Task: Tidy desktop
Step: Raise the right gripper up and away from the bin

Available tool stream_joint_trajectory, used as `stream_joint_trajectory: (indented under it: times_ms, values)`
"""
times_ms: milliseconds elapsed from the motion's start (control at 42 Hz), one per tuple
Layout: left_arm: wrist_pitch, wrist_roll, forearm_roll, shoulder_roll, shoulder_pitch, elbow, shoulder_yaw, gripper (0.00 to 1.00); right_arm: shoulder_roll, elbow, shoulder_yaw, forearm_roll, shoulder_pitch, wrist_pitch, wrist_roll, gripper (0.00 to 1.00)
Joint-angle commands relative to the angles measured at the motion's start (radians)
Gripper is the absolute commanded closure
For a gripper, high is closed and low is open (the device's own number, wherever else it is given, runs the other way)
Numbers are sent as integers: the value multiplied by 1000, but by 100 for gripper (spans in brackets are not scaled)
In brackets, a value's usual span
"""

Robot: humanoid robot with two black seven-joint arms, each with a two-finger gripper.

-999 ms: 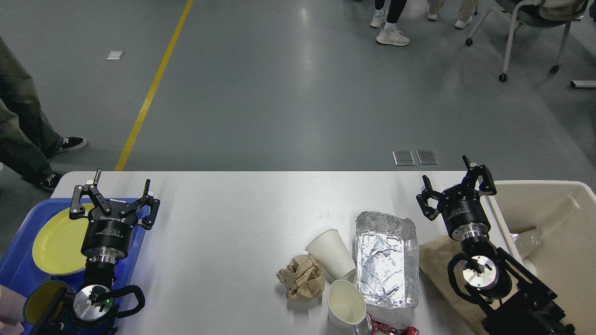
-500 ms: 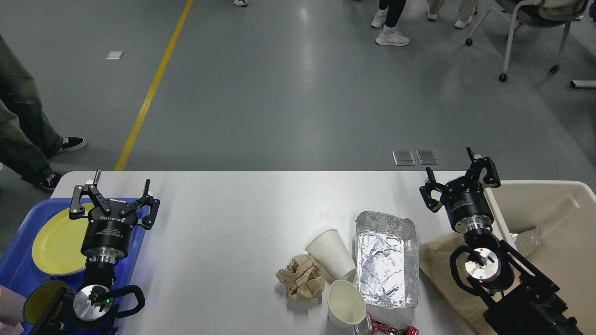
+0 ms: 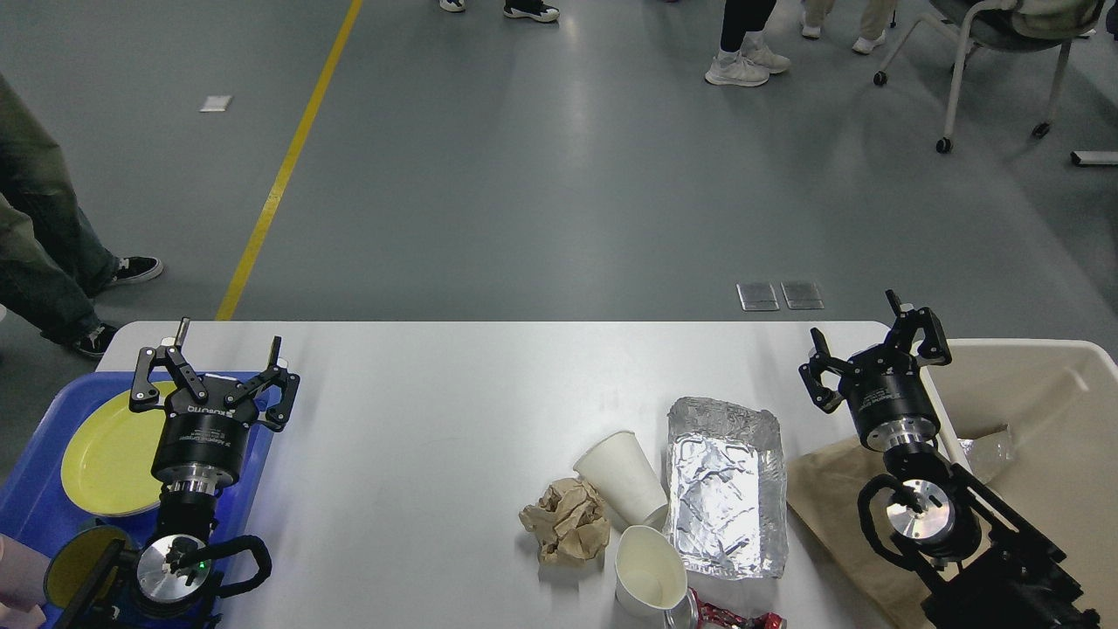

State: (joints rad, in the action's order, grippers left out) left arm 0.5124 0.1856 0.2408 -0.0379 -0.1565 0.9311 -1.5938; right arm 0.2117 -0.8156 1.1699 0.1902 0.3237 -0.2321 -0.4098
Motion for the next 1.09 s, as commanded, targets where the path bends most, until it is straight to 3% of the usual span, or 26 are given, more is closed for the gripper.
stream_joint_trajectory:
  times_ms: [0, 762, 904, 1071]
  values:
    - [0, 0, 2, 1, 0, 0, 0, 4, -2, 1, -3, 2, 5, 0, -1, 0]
    - [0, 0, 0, 1, 0, 0, 0, 4, 6, -59, -29, 0, 25, -3, -1, 0]
    - [0, 0, 0, 0, 0, 0, 0, 4, 149, -63, -251, -9, 99, -7, -3, 0]
    - [0, 0, 0, 1, 0, 0, 0, 4, 352, -74, -698, -14, 342, -68, -3, 0]
